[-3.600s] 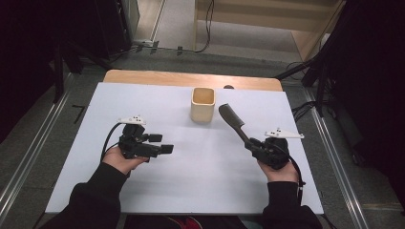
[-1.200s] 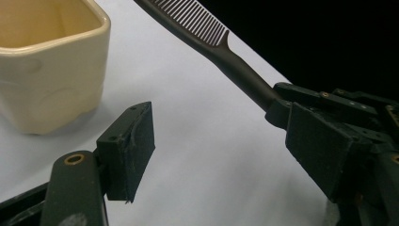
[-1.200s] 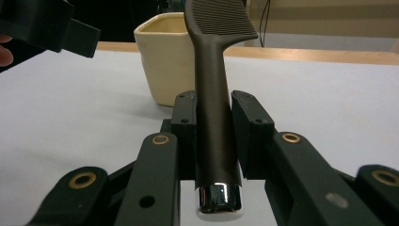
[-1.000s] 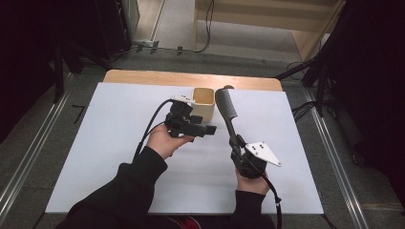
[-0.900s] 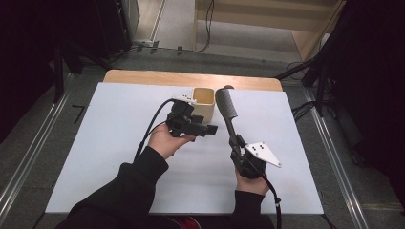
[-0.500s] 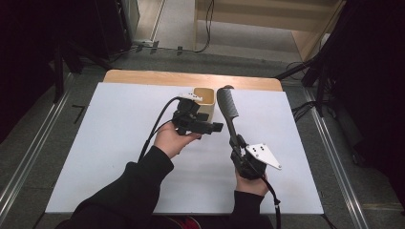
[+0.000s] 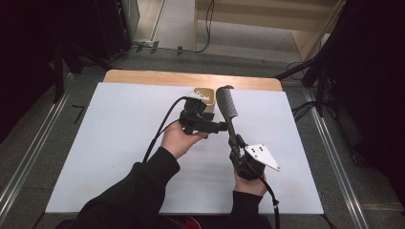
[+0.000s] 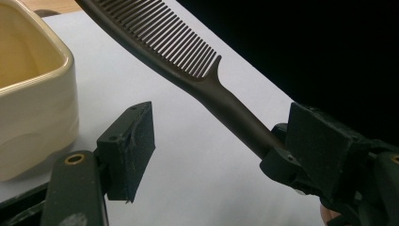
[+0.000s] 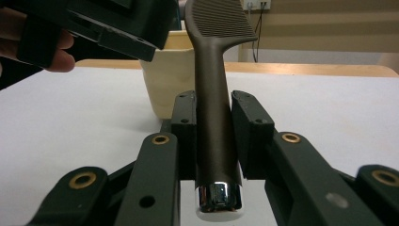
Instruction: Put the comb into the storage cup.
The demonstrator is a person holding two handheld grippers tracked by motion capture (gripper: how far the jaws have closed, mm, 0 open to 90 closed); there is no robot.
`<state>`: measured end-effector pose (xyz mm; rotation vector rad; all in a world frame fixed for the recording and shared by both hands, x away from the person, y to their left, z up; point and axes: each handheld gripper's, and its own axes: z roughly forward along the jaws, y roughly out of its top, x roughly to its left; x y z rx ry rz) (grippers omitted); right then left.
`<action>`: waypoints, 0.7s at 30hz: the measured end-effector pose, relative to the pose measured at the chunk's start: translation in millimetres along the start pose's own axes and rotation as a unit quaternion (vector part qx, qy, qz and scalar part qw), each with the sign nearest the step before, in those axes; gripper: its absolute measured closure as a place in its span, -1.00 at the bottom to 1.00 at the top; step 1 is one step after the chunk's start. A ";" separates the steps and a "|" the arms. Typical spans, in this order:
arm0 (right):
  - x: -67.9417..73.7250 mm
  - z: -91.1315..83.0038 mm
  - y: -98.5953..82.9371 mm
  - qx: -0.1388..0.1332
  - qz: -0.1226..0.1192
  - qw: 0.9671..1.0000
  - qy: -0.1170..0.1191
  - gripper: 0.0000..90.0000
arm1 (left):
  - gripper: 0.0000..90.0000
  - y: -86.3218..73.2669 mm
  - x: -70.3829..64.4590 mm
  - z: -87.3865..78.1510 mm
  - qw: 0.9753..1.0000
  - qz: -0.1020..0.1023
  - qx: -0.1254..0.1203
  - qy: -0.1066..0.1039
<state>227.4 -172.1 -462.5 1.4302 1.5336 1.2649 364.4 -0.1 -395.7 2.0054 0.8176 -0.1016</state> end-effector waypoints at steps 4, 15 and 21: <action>1.4 0.5 -0.6 -0.002 -0.003 1.000 -0.001 0.56 | -0.45 -0.6 0.1 4.0 1.000 0.004 -0.005 0.006; 4.4 4.0 -2.7 -0.007 0.000 1.000 -0.001 0.56 | -0.45 -3.5 0.7 16.0 1.000 0.000 0.000 0.011; 6.6 4.2 -3.1 -0.010 0.000 1.000 -0.001 0.56 | -0.45 -4.2 0.3 20.9 1.000 -0.007 -0.002 0.009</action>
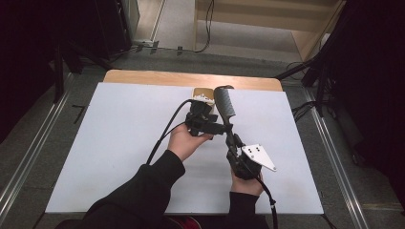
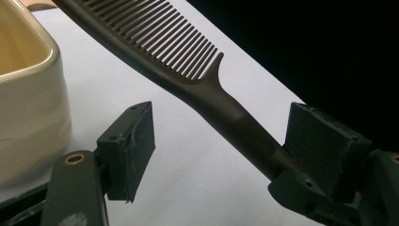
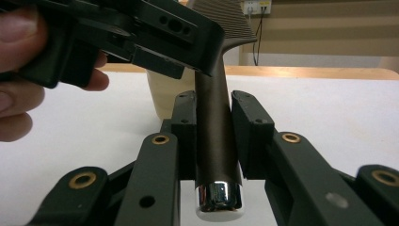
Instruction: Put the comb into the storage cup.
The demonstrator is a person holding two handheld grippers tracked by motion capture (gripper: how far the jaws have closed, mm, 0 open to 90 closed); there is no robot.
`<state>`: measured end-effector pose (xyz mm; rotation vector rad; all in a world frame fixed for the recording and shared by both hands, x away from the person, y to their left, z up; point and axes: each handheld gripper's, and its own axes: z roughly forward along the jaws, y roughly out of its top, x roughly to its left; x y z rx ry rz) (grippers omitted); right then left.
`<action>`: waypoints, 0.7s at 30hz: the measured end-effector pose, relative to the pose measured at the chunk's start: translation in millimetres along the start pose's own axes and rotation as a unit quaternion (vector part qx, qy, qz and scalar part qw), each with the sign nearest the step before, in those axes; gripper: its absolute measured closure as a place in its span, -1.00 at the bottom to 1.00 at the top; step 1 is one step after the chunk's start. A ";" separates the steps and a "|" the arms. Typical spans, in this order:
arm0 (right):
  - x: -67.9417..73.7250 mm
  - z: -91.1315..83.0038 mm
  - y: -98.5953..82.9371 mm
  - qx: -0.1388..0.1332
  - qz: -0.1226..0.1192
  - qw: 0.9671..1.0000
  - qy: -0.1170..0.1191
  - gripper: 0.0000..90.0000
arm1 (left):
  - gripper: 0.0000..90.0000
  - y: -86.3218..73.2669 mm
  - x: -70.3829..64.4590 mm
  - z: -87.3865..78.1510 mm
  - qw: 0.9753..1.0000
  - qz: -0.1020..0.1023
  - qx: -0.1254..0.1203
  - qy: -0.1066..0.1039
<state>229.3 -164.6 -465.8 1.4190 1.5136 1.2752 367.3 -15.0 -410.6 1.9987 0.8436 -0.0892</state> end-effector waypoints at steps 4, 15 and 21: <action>0.7 -0.2 -0.2 -0.001 0.001 1.000 0.001 0.56 | -0.44 -0.1 -1.4 3.3 1.000 -0.004 -0.002 -0.004; 4.5 -0.4 -0.3 -0.010 0.003 1.000 0.001 0.56 | -0.36 -0.2 -4.6 10.0 1.000 -0.020 -0.006 -0.009; 5.4 0.4 -0.1 -0.014 0.011 1.000 0.004 0.56 | -0.20 -1.3 -7.6 10.7 0.999 -0.033 -0.007 -0.004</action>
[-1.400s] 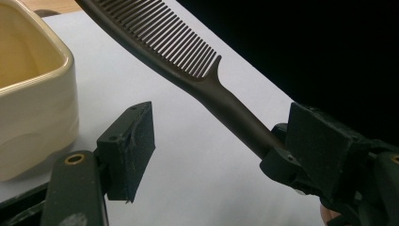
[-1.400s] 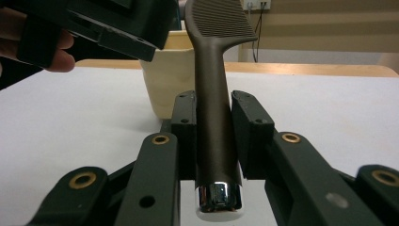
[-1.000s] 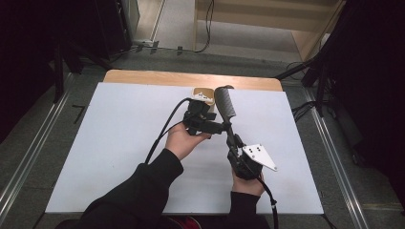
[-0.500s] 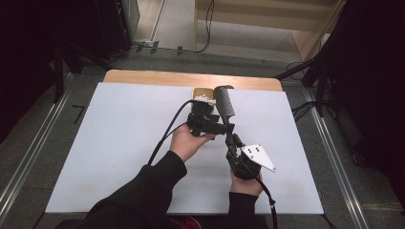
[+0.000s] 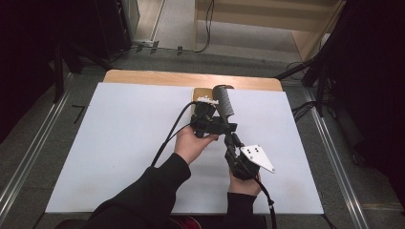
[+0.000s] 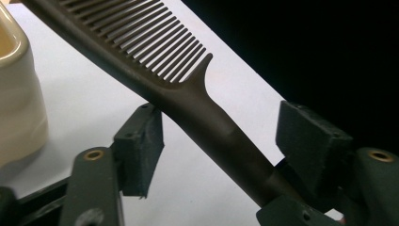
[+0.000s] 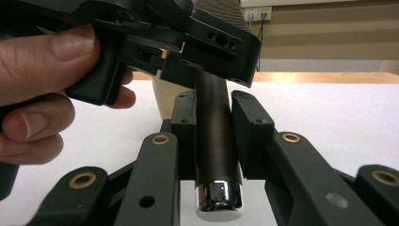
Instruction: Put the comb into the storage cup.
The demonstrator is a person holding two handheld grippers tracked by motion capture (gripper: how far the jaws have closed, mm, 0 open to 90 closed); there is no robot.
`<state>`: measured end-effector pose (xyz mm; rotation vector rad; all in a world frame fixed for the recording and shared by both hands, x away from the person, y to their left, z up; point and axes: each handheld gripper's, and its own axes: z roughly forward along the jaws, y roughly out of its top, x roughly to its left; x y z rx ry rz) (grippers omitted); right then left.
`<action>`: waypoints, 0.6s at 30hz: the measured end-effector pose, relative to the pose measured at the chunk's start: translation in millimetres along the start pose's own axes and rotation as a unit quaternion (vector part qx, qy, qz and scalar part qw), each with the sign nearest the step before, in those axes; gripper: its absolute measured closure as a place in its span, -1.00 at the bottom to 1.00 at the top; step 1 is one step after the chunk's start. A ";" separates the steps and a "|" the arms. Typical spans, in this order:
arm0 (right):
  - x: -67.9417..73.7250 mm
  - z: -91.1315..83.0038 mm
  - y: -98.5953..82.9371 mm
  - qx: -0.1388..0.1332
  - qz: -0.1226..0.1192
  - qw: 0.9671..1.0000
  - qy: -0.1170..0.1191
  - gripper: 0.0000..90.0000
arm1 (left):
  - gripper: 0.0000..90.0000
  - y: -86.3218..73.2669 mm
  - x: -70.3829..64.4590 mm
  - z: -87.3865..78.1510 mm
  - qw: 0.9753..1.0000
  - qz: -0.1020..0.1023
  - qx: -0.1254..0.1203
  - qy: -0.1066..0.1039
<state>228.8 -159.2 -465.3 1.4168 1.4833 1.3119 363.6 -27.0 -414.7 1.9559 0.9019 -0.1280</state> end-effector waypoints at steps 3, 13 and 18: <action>0.9 0.5 0.0 0.000 0.000 1.000 0.000 0.56 | -0.14 -0.6 0.1 1.4 1.000 -0.004 0.006 0.003; 1.7 1.1 -0.7 -0.001 0.001 1.000 0.002 0.56 | 0.17 -0.2 3.7 0.8 1.000 -0.024 0.014 -0.008; 2.0 2.1 -1.5 0.000 0.002 1.000 0.004 0.56 | 0.25 0.0 4.7 -1.1 0.999 -0.027 0.012 -0.017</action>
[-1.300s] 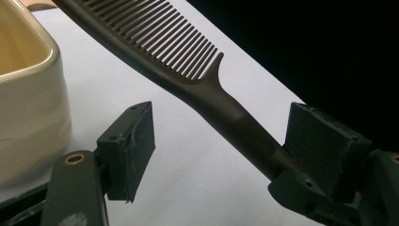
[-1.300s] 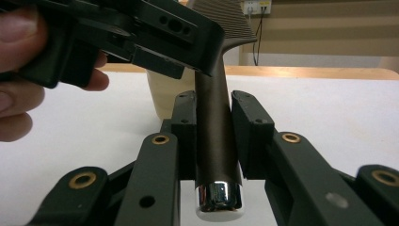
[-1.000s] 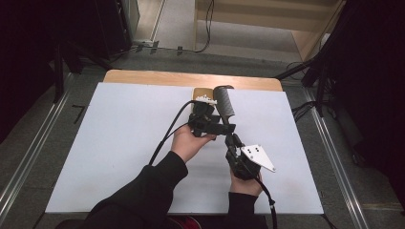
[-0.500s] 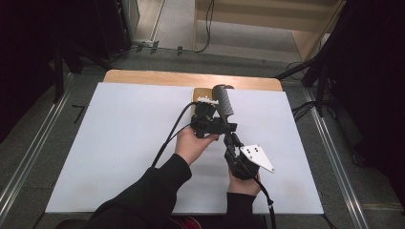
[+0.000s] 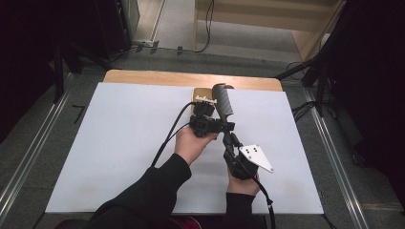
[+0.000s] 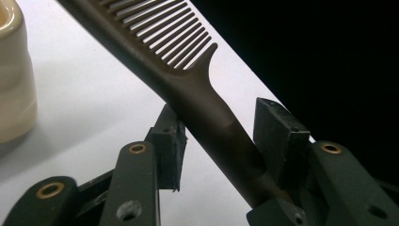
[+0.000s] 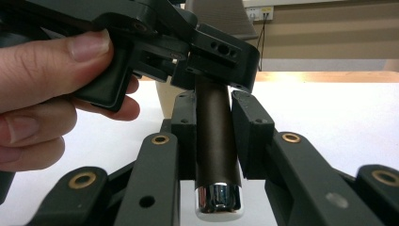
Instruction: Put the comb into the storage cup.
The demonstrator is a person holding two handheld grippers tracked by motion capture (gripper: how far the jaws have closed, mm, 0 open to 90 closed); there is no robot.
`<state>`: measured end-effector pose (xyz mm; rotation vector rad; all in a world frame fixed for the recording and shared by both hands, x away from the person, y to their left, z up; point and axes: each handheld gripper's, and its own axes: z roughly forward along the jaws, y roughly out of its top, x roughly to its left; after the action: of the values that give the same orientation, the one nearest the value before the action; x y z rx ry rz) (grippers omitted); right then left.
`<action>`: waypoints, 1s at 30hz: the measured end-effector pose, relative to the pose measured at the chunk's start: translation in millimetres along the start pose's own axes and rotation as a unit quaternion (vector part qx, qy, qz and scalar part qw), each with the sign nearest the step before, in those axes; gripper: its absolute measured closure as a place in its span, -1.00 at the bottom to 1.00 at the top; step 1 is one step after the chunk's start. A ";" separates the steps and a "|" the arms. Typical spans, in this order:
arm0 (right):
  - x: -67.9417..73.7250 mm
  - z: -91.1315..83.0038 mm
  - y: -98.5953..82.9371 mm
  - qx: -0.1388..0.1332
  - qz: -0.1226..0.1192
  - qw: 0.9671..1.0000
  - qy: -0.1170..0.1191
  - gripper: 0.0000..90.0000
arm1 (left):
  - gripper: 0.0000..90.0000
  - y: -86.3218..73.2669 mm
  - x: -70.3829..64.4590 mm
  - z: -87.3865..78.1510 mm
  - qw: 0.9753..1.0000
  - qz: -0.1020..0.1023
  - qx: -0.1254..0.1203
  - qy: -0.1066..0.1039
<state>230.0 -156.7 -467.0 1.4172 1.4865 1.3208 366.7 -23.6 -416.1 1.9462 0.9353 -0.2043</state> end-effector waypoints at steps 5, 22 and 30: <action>-0.2 1.2 -0.9 0.008 0.002 1.000 0.002 0.56 | 0.35 -0.9 2.0 -0.6 1.000 -0.008 0.001 -0.011; -1.7 5.3 -3.2 0.034 0.005 0.999 0.011 0.55 | 0.60 -0.8 3.9 -3.7 0.998 -0.033 0.007 -0.054; -1.1 7.1 -3.3 0.032 -0.008 0.999 0.014 0.46 | 0.62 -0.6 2.9 -5.7 0.998 -0.024 0.009 -0.050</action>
<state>236.1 -156.0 -472.1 1.4288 1.5698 1.2982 367.0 -17.3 -414.8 1.9136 0.9181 -0.3351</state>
